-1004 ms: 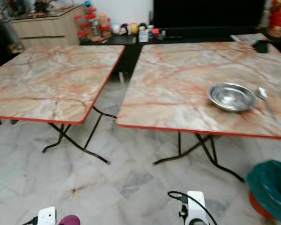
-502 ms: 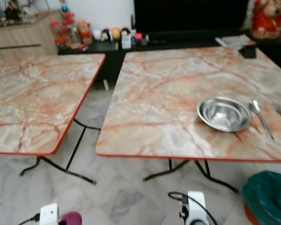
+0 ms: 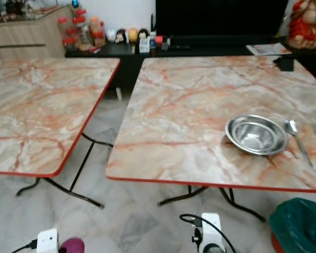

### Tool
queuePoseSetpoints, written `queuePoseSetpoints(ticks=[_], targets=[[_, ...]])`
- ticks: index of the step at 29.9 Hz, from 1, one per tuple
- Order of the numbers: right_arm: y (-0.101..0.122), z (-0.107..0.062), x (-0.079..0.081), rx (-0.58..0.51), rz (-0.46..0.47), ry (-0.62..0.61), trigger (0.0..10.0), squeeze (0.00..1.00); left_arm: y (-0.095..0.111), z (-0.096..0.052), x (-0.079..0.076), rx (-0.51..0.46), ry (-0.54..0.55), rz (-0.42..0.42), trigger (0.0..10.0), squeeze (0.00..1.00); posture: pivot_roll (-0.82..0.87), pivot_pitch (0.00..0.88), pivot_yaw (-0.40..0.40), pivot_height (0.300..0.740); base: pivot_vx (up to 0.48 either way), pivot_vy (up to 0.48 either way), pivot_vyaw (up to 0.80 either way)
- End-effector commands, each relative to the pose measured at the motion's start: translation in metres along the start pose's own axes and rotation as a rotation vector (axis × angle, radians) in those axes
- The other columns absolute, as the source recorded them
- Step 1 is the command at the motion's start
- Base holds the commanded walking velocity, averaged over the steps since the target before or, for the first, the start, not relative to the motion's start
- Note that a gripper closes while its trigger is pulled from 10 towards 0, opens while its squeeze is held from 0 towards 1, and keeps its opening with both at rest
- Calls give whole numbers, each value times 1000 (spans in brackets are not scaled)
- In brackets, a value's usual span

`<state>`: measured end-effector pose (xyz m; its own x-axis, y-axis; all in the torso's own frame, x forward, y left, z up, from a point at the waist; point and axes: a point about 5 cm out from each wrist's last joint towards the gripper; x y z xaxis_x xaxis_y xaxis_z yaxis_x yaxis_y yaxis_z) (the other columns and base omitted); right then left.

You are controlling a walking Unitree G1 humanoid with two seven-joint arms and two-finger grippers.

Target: Setting the table

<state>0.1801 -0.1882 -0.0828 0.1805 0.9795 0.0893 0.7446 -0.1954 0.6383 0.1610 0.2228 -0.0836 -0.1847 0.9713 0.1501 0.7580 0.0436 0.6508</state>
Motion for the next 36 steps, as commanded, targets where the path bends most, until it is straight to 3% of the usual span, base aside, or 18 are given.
queuePoseSetpoints(ticks=[1,20,31,36], targets=[[-1,0,-3,8,11,-15,10000,0,-3,-1,0,12,4,14,10000,0,44,15,60,740,0,-428,0],[-4,-1,-1,14,17,-15,10000,0,-5,-2,4,7,22,-8,10000,0,45,35,63,740,0,-416,0],[-1,-1,-7,12,2,-22,10000,0,22,2,8,-138,55,-71,10000,0,58,42,33,740,0,-204,0],[-1,-1,-7,14,-5,-21,10000,0,39,-1,21,-267,126,-102,10000,0,69,49,25,740,0,0,0]])
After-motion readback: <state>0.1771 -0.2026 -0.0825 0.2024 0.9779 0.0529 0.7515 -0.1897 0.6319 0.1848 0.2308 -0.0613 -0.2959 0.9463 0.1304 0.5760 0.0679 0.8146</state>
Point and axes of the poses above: a point about 5 cm out from each wrist's last joint towards the gripper, its own z axis pointing out of the wrist towards the gripper, its own y axis along the axis of the wrist's last joint, x = y × z, and after that the axes turned 9 degrees about z, right-handed
